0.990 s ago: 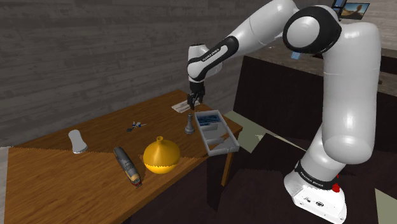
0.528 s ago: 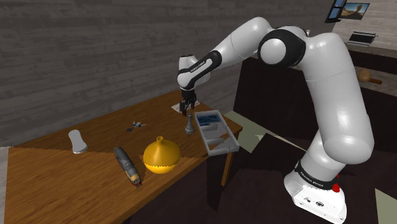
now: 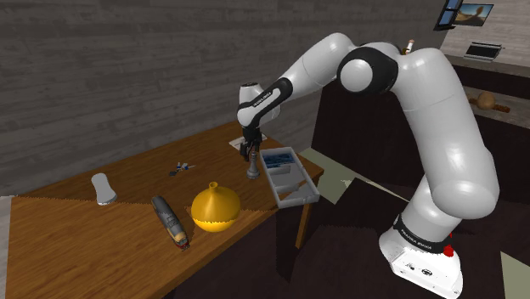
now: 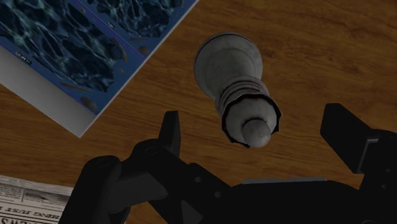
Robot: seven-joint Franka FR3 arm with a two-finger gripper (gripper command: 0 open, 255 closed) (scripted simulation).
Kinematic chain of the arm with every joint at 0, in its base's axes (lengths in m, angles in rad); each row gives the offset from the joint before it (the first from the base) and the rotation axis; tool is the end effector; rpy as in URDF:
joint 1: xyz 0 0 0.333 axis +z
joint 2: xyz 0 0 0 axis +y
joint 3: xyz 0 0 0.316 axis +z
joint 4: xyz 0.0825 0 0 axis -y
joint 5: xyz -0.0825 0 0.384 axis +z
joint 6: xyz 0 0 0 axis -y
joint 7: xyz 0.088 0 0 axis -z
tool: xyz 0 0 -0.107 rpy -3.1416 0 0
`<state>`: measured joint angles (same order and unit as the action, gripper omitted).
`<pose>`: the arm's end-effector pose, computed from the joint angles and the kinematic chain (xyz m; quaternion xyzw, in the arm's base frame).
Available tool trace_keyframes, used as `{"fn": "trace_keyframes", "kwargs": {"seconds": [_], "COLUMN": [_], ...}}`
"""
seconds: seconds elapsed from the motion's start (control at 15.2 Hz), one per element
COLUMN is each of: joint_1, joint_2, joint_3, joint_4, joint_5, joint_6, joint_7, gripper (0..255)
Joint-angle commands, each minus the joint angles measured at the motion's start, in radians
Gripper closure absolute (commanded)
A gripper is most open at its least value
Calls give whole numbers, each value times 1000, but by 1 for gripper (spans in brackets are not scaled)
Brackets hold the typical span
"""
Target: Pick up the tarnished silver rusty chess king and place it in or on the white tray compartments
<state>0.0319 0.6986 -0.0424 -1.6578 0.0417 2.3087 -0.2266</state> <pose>0.6791 -0.0032 0.1979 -0.9949 -0.0981 0.0231 0.0041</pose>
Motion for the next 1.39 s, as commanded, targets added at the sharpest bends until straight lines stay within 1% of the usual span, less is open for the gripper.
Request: {"fn": "trace_keyframes", "kwargs": {"seconds": [0.0,0.33,0.4,0.99,1.32], "joint_1": [-1,-1,-1,-1,1], "joint_2": [3,3,3,3,-43], "joint_3": [0,0,0,0,-2], "joint_4": [1,1,1,1,-2], "joint_5": [0,0,0,0,-2], "joint_6": [2,2,2,2,-41], "joint_7": [-1,-1,-1,-1,1], "gripper": [0,0,255,255,255]}}
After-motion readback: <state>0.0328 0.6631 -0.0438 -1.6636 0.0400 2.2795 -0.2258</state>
